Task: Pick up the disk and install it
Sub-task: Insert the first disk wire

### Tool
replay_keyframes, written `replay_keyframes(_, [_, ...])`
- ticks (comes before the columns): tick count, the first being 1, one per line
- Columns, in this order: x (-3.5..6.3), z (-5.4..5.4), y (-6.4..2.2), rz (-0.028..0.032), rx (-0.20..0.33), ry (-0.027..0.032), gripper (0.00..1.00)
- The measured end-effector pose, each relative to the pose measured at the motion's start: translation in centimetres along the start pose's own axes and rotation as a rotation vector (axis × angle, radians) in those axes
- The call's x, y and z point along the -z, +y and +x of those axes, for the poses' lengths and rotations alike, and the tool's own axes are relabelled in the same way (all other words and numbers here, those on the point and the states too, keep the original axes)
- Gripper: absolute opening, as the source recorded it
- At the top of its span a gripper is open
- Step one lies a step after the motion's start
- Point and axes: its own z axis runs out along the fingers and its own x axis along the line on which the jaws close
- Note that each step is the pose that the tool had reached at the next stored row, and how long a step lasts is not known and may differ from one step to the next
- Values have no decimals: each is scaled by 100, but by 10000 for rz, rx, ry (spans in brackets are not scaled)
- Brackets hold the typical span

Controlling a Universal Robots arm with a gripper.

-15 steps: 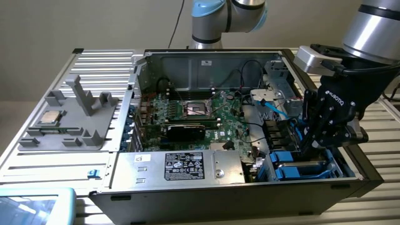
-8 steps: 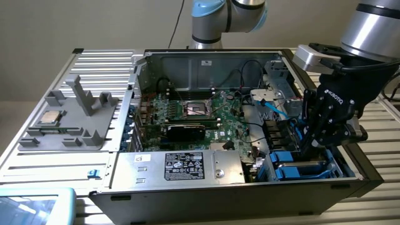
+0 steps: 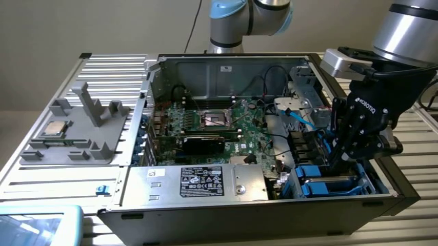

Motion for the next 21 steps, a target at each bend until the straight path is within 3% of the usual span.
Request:
replay_keyframes(8, [-8, -1, 0, -9, -40, -22, 17])
replay_keyframes(13, [-9, -2, -1, -16, -77, -137, 17])
replay_keyframes(21, [-12, 9, -1, -10, -110, -144, 17])
